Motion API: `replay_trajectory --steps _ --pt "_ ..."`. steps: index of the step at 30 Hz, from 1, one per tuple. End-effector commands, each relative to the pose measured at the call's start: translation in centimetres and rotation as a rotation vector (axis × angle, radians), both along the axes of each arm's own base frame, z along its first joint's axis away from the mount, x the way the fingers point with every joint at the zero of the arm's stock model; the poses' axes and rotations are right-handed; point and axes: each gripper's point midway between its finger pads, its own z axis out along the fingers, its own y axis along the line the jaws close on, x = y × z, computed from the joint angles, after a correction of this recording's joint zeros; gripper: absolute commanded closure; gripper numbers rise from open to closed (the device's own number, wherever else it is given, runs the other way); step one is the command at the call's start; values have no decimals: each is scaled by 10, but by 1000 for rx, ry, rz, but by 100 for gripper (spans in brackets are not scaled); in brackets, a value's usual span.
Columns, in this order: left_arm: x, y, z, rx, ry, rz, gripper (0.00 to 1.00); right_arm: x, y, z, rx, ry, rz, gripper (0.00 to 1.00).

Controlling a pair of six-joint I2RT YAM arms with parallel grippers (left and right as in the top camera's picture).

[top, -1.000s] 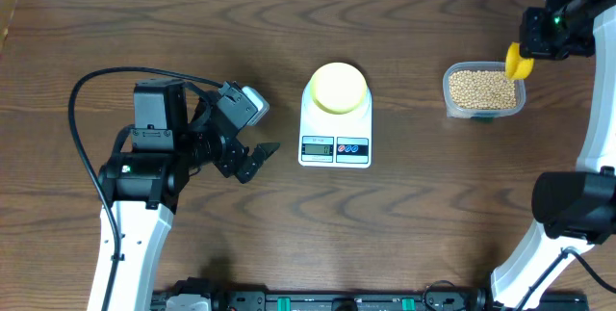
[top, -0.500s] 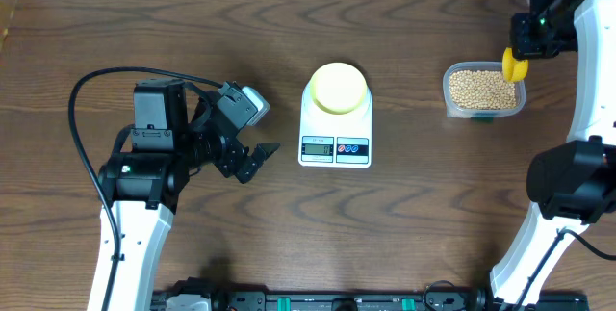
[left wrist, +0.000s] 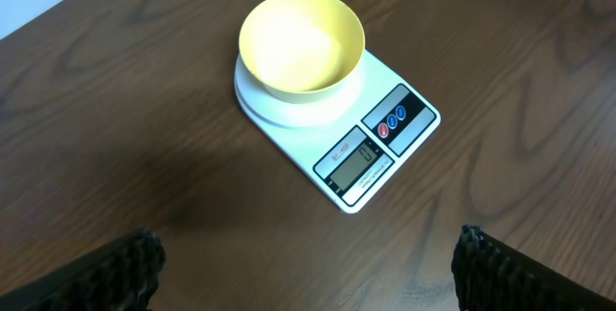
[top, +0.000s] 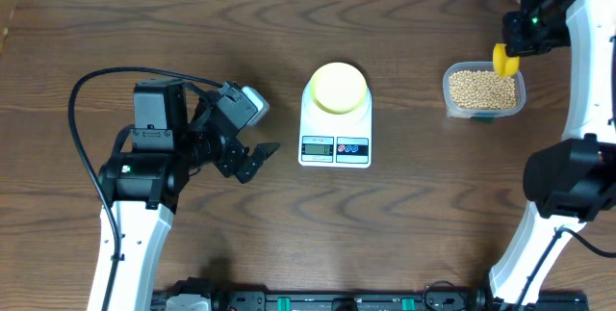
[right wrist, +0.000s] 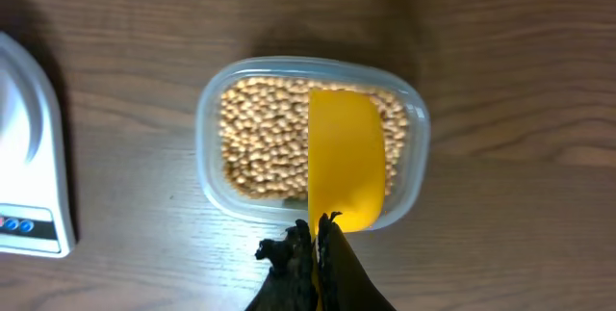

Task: Scoop item into bowl and weigh 50g on scale
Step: 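Raise the right gripper and dip the scoop down into the soybeans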

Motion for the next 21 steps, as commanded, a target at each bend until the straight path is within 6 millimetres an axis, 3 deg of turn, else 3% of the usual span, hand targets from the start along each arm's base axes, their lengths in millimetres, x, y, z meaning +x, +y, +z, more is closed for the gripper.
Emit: replay_trajectory --steps 1,9,21 --pt "0 -1 -1 -7 3 -9 2 -1 11 -3 27 18 -26 99" --pt "0 -1 -1 -7 3 -9 2 -10 18 -4 75 69 -230 99" --pt "0 -1 -1 -7 3 -9 2 -5 21 -5 36 51 -198 99"
